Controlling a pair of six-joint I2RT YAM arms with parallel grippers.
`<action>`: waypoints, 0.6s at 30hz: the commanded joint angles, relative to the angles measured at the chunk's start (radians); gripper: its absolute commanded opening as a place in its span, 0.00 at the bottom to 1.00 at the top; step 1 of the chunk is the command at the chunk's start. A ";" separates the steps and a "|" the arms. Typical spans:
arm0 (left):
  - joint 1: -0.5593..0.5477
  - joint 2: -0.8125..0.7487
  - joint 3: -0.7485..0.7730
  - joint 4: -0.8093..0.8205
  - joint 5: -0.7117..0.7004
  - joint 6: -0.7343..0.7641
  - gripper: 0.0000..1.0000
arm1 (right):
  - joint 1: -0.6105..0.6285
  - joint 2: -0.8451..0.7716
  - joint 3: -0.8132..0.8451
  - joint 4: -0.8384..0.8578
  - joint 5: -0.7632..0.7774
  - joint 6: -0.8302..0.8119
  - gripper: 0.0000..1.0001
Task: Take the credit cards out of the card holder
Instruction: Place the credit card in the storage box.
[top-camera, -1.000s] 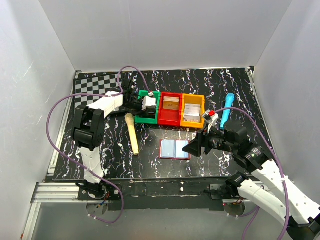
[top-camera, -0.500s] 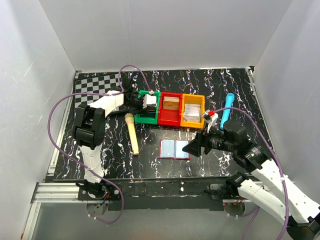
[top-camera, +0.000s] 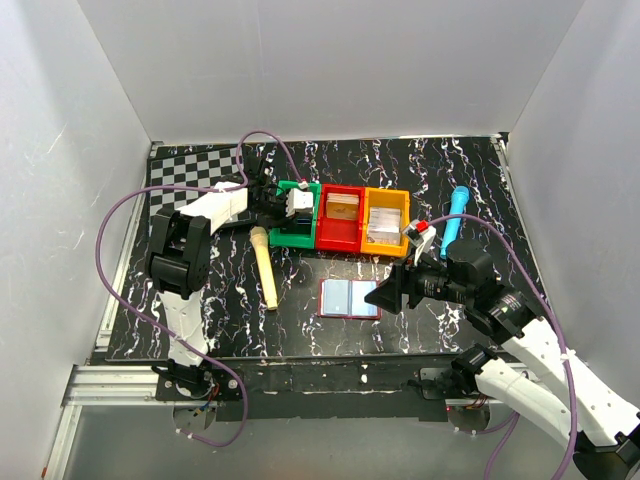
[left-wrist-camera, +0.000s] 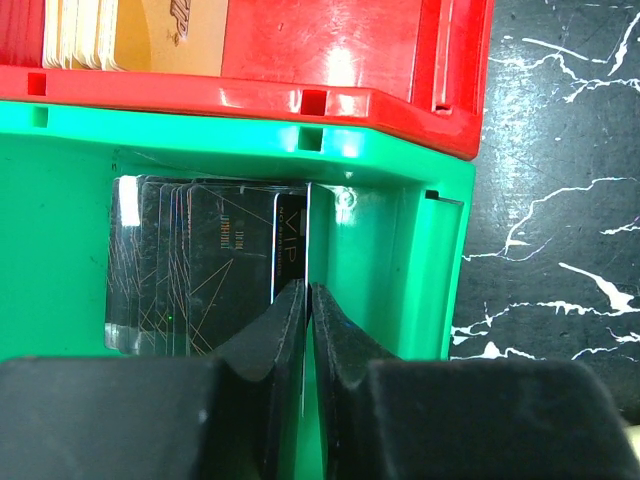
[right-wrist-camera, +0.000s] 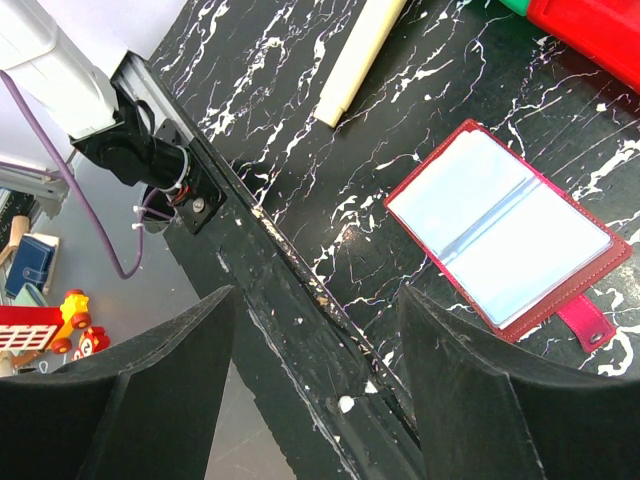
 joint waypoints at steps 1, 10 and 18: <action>-0.007 -0.025 -0.020 0.011 -0.020 0.000 0.08 | 0.006 -0.003 0.004 0.036 -0.001 -0.001 0.73; -0.006 -0.051 -0.029 0.029 -0.040 -0.011 0.08 | 0.006 -0.003 0.004 0.038 -0.004 0.002 0.73; -0.006 -0.068 -0.028 0.040 -0.047 -0.020 0.10 | 0.006 -0.001 0.006 0.039 -0.009 0.004 0.73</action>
